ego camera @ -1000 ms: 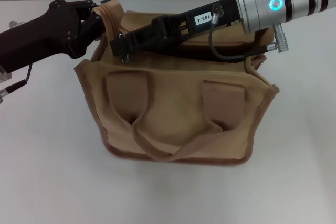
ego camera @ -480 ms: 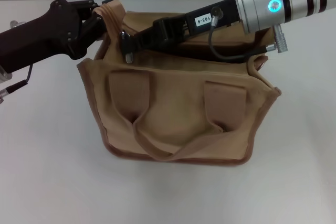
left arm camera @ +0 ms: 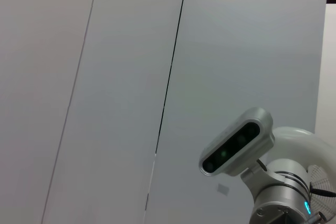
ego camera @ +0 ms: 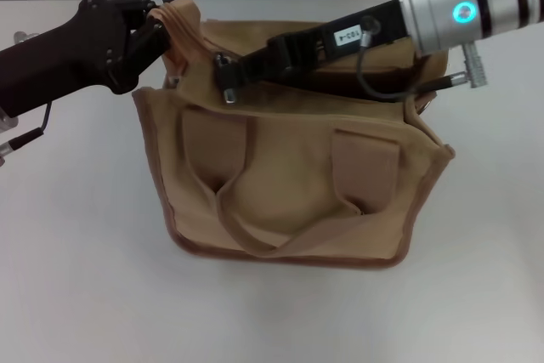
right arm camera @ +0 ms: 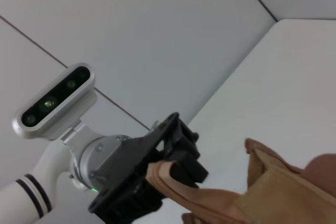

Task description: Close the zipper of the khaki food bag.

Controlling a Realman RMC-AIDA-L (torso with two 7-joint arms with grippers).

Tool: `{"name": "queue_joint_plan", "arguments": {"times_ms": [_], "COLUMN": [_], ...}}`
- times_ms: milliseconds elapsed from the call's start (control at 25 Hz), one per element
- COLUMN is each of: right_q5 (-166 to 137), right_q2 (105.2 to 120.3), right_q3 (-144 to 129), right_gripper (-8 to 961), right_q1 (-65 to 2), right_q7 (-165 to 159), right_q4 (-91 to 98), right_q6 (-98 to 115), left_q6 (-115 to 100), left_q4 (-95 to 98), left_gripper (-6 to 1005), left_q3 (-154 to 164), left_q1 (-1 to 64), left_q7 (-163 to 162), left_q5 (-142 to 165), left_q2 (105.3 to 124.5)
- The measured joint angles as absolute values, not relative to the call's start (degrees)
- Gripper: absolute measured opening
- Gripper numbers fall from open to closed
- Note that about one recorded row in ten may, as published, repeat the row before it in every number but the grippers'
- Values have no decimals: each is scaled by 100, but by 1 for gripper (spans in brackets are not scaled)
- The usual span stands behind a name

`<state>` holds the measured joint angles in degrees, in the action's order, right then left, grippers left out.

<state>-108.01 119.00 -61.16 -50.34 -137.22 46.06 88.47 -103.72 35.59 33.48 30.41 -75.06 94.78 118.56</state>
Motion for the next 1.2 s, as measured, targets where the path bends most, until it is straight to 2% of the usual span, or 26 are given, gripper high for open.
{"name": "queue_joint_plan", "arguments": {"times_ms": [280,520,840,1200], "right_q5": [-11368,-11878,-12169,-11751], "right_q2": [11879,11736,11606,11559], "right_q3": [-6069,-5419,-4506,-4069], "right_gripper": [7,8,8,17], "right_q1": [-4447,-3969,-3921,-3853], "right_q7": [-14501,-15055,-15065,-14566], "right_q4": [5861,6961,7180,7161], "right_q6": [9151,9785,10373,10753], "left_q6": [-10385,-10360,-10302,-10217], "left_q4": [3559,3559,3562,3562], "left_gripper": [93,96,100,104], "left_q3": [3313,3311,3304,3304], "left_q1": [3020,2973,2970,2980], "left_q7": [-7505,-7505,-7505,-7529], "left_q5": [9424,9316,9302,9299], "left_q2": [11845,11818,11803,11796]}}
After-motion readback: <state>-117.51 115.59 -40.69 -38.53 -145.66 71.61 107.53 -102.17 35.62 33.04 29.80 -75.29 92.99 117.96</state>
